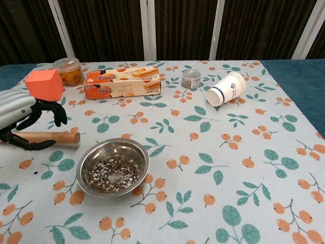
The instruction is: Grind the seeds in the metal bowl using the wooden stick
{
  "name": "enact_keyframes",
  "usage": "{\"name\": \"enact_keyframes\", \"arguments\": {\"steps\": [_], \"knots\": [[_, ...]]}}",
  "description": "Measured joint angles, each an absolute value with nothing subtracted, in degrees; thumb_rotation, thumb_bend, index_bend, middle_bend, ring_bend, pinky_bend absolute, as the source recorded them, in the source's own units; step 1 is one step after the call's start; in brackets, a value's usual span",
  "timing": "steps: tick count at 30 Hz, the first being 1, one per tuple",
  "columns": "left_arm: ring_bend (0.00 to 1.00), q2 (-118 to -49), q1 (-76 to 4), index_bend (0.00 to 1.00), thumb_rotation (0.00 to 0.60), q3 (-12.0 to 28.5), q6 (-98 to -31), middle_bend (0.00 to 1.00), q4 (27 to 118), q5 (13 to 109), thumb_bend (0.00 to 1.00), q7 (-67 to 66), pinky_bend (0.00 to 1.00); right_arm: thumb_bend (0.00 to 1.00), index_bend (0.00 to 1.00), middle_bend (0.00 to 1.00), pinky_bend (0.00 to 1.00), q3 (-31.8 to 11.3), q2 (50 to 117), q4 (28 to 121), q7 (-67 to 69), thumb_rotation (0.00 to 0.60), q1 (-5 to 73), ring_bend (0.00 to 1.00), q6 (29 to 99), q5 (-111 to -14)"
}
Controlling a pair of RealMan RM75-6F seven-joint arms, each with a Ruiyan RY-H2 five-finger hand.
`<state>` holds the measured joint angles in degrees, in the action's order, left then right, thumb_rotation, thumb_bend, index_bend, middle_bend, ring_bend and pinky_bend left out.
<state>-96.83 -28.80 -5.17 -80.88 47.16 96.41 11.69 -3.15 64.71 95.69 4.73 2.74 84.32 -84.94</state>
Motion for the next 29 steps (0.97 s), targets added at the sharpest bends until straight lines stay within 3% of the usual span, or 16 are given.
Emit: {"name": "enact_keyframes", "arguments": {"steps": [7,10,13,18,24,29], "knots": [[0.71,-93.9,-27.3,0.33,0.6,-4.1,-81.1,0.33,54.4,94.8,0.31,6.8,0.82,0.37,0.0,0.0,0.0,-3.1,64.5,95.6,5.1,0.6,2.7,0.0,84.5,-85.2],[0.56,-92.1,-26.3,0.28,0.6,-3.5,-81.9,0.25,59.6,93.9,0.3,4.5,0.66,0.37,0.0,0.0,0.0,-3.0,64.4,95.4,5.3,0.6,2.7,0.0,84.4,-85.4],[0.33,-89.2,-24.7,0.2,0.6,-3.4,-83.2,0.18,66.8,93.2,0.28,1.4,0.46,0.37,0.0,0.0,0.0,-2.9,64.3,95.1,5.2,0.6,2.8,0.0,84.2,-85.6],[0.03,-80.7,-19.9,0.05,0.6,-4.5,-87.5,0.02,82.3,92.4,0.12,-6.6,0.21,0.37,0.0,0.0,0.0,-2.3,63.6,95.2,4.2,0.6,3.0,0.0,83.2,-85.7],[0.0,-68.6,-11.4,0.01,0.6,-7.6,-93.5,0.0,93.0,91.5,0.1,-11.2,0.06,0.37,0.0,0.0,0.0,-2.2,63.7,94.9,1.3,0.6,3.0,0.0,83.6,-86.3],[0.0,-65.7,-8.3,0.0,0.6,-9.2,-95.5,0.0,93.2,91.5,0.1,-10.9,0.01,0.37,0.0,0.0,0.0,-2.2,64.4,94.5,-1.3,0.6,2.9,0.0,84.8,-87.2]]}}
